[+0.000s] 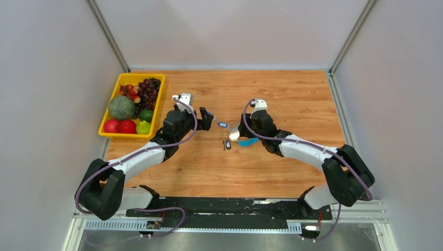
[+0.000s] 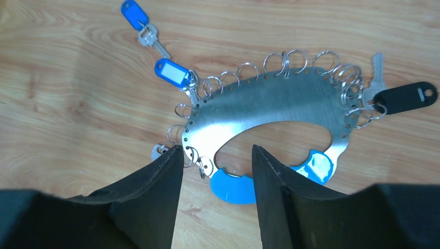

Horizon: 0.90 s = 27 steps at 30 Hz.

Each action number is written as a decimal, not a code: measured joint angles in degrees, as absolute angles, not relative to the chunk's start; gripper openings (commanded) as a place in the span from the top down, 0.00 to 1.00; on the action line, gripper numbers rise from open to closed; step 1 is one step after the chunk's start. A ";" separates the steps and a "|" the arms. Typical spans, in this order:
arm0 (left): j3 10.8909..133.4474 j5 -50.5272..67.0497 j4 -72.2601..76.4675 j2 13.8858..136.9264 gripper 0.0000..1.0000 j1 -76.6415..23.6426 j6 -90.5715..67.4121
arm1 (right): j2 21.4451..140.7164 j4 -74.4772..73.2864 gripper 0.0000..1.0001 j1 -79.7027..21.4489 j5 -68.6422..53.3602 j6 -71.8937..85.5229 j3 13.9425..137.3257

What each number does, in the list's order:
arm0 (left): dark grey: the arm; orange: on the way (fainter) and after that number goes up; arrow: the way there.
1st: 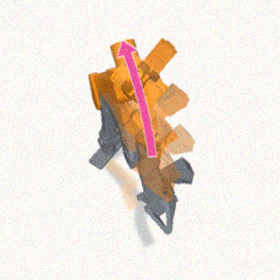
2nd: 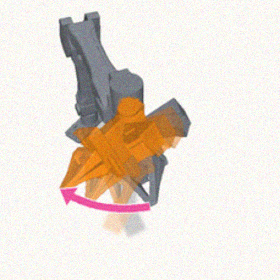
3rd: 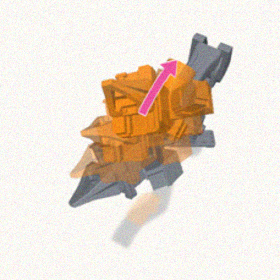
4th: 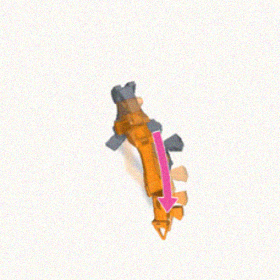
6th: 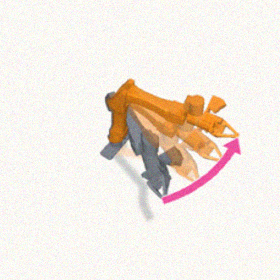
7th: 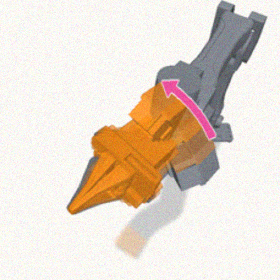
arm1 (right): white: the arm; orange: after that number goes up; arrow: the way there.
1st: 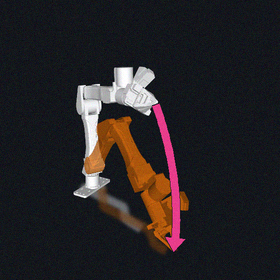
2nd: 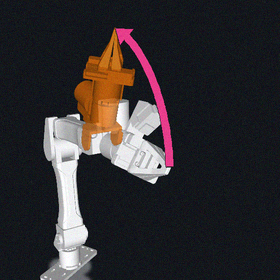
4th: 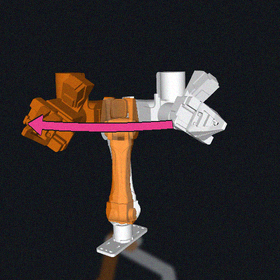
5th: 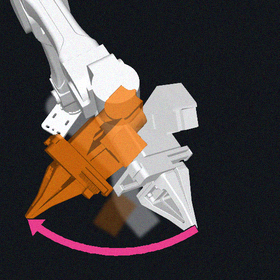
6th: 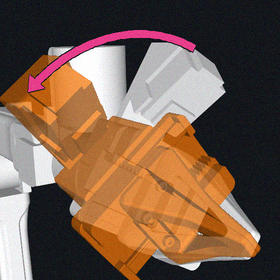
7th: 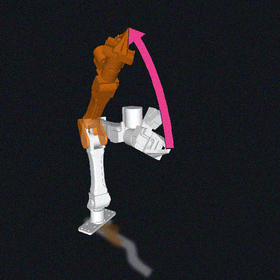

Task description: Remove the keys from the keyring

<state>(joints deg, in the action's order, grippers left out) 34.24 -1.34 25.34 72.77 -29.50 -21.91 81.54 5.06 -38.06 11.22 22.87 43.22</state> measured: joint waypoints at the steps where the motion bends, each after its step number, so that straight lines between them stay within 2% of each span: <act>1: 34.24 -1.85 25.06 72.64 0.00 -29.50 -22.00 | 83.07 4.47 0.52 -38.15 11.03 22.96 43.90; 3: 34.24 -2.72 24.53 72.44 0.00 -29.50 -22.04 | 85.84 3.31 0.56 -38.50 10.74 23.05 45.19; 15: 34.24 -3.75 24.03 71.77 0.00 -29.50 -22.20 | 93.17 0.47 0.61 -41.56 9.37 23.24 46.70; 19: 34.24 -3.75 24.01 71.77 0.00 -29.50 -22.20 | 94.91 0.21 0.72 -42.09 8.97 23.22 47.59; 22: 34.24 -3.73 23.99 71.77 0.00 -29.50 -22.20 | 96.97 -0.05 0.95 -42.33 8.58 22.98 48.75; 23: 34.24 -3.73 23.92 71.77 0.00 -29.50 -22.20 | 97.49 -0.21 1.00 -42.37 8.56 22.90 49.12; 27: 35.09 -3.95 22.96 72.73 0.00 -29.50 -22.28 | 97.91 -0.62 1.00 -42.59 8.47 22.63 50.46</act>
<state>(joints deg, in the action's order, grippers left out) 35.09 -3.95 22.96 72.73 -29.50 -22.28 97.91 -0.62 -42.59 8.47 22.63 50.46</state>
